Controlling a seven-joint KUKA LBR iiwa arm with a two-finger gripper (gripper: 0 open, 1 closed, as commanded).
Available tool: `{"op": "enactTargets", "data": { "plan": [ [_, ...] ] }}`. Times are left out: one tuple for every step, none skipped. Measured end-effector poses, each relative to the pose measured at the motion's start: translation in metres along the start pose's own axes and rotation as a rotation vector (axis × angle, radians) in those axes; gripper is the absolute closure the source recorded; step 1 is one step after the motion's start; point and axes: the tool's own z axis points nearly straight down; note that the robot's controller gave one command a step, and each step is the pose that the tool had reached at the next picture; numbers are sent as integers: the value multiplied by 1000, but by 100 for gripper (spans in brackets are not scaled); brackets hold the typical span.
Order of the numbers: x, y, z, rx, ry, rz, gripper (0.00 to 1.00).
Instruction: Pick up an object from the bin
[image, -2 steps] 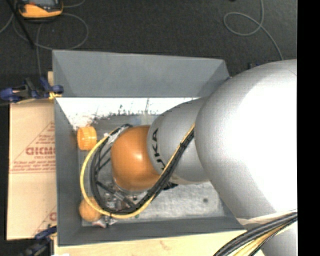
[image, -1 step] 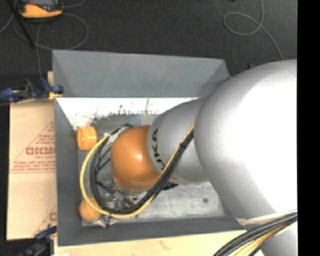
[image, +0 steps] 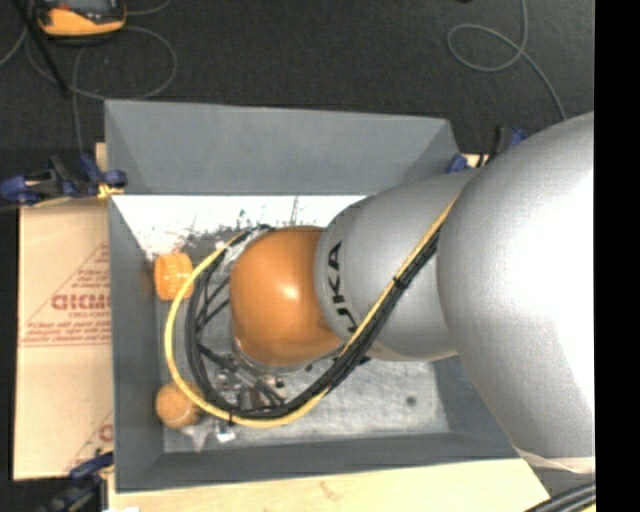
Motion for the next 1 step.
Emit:
{"op": "enactTargets", "data": {
  "plan": [
    [-4, 7, -77, -1, -3, 10, 100]
  ]
}}
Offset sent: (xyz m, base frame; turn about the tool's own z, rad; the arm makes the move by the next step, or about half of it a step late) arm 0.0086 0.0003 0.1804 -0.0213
